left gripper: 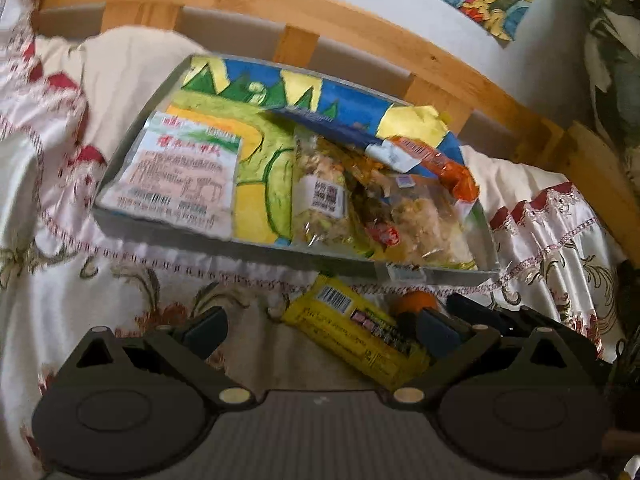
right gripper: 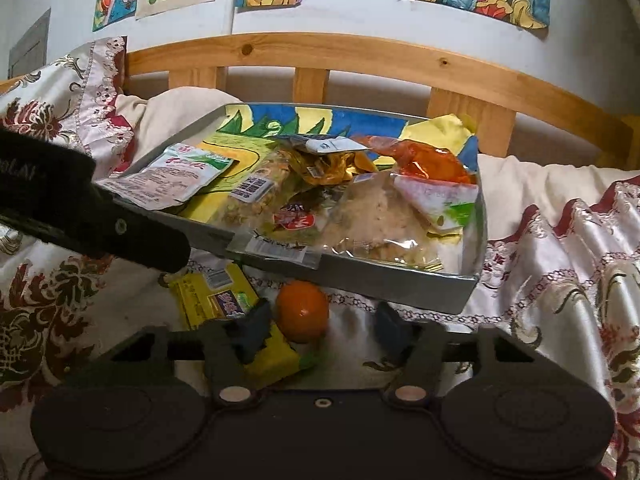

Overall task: Organize snacks
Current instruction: 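Close right tool on mandarin orange while left tool closes on yellow bar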

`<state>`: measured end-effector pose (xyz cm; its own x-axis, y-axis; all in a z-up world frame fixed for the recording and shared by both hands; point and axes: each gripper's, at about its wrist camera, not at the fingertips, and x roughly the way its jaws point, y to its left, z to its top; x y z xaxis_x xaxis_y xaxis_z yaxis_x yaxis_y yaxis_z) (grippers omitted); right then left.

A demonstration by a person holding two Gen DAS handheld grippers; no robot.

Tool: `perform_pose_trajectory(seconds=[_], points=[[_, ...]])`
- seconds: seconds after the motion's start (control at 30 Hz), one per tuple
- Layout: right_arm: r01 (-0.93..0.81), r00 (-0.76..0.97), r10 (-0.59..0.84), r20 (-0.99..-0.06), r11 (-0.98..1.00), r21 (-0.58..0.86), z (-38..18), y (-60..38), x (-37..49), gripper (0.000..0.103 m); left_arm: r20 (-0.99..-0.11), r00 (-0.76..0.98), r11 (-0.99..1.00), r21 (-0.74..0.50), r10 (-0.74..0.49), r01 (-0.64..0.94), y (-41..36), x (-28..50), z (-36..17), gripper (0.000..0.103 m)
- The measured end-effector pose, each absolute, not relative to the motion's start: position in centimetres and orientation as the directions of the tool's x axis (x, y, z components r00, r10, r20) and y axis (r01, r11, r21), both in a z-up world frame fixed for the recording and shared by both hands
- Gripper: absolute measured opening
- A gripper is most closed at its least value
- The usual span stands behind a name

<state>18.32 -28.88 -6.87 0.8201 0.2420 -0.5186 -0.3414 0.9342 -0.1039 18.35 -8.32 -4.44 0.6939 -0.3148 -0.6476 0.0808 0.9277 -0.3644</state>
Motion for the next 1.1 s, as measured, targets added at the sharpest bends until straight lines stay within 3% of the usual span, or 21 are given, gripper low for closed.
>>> perform_pose_trajectory(seconds=[0.07,0.1,0.57,0.8,0.93,1.1], points=[[-0.368,0.811,0.269,-0.519,0.925,-0.097,-6.8,-28.8,18.2,0.031,-0.655,0.684,0.923,-0.380,-0.320,0.067,-8.2,18.3,-4.9,0.102],[-0.375,0.812,0.274,-0.516,0.922,-0.100,-6.8,-28.8,18.1,0.030,-0.656,0.682,0.920,-0.388,-0.323,0.062,-8.0,18.2,-5.0,0.102],[-0.296,0.846,0.151,-0.511,0.930,-0.216,-5.0,-32.5,15.2,0.030,-0.699,0.608,0.879,-0.476,-0.376,-0.003,-12.1,20.6,-6.2,0.100],[-0.278,0.850,0.147,-0.506,0.941,-0.194,-4.3,-33.6,15.0,0.030,-0.798,0.562,0.939,-0.329,-0.218,-0.103,-15.3,22.7,-6.4,0.101],[-0.274,0.844,0.152,-0.514,0.947,-0.170,-4.2,-33.7,15.2,0.030,-0.808,0.562,0.963,-0.260,-0.177,-0.071,-15.9,22.4,-6.6,0.093],[-0.288,0.843,0.163,-0.512,0.942,-0.174,-4.1,-33.2,14.9,0.030,-0.800,0.568,0.958,-0.278,-0.193,-0.065,-14.6,21.4,-6.6,0.081]])
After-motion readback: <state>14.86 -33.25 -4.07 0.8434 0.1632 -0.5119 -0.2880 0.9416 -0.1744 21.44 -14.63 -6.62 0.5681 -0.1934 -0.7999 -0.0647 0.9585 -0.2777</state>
